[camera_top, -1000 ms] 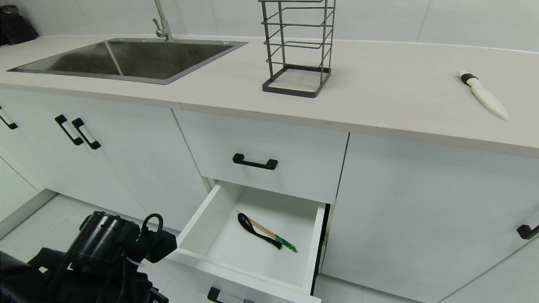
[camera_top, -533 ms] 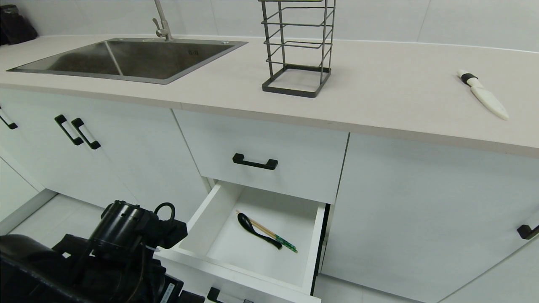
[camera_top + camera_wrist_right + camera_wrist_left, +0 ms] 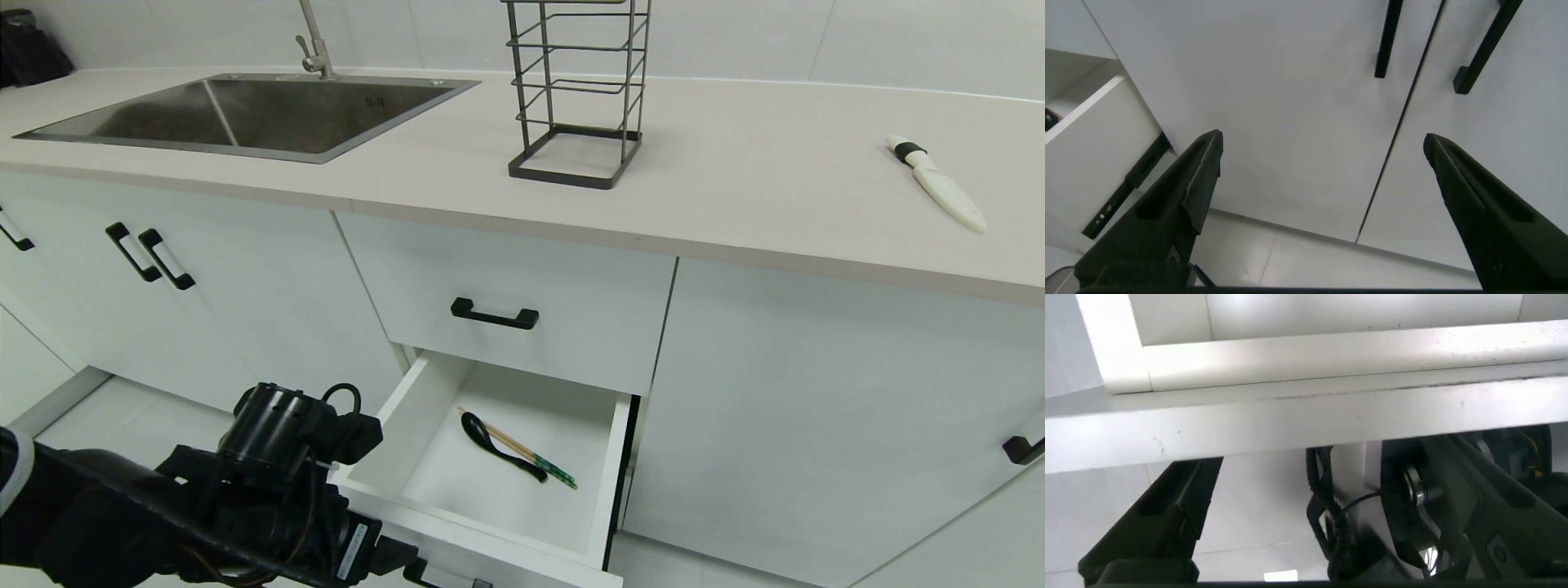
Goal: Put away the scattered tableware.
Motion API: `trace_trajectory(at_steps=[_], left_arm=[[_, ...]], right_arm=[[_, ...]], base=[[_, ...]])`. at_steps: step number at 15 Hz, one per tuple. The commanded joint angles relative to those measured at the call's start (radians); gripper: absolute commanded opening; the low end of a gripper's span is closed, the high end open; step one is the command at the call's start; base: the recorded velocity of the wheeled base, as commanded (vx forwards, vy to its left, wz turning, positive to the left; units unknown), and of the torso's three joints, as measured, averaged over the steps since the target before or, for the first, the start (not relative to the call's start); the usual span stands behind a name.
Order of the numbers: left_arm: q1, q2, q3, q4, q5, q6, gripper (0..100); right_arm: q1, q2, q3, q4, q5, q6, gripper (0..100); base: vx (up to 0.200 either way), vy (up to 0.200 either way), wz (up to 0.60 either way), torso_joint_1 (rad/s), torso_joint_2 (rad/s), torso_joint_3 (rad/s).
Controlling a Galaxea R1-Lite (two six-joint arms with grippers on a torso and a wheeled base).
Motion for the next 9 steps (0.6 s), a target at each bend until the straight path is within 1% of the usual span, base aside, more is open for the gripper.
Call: trace_trajectory(at_steps=[1,2,5,9], left_arm=[[0.0,0.008,-0.012,-0.003,-0.001,0.0,100],[0.0,0.008,-0.02,-0.02,-0.003,-0.002,100],[0.0,0.023,-0.018,-0.14,-0.006,0.001,100],[0.0,0.047,-0.023,-0.224,-0.006,0.004,100]], right_arm=[[-0.001,0.003,0.0,0.0,-0.001,-0.001,100],[0.001,0.003,0.0,0.0,-0.001,-0.001,100],[0.001,0.003,0.0,0.0,-0.001,-0.001,100],[0.001,0.003,0.0,0.0,-0.001,-0.001,100]], base=[[0.0,0.0,0.0,0.0,0.0,0.0],[0.0,0.0,0.0,0.0,0.0,0.0],[0.0,0.0,0.0,0.0,0.0,0.0],[0.0,0.0,0.0,0.0,0.0,0.0]])
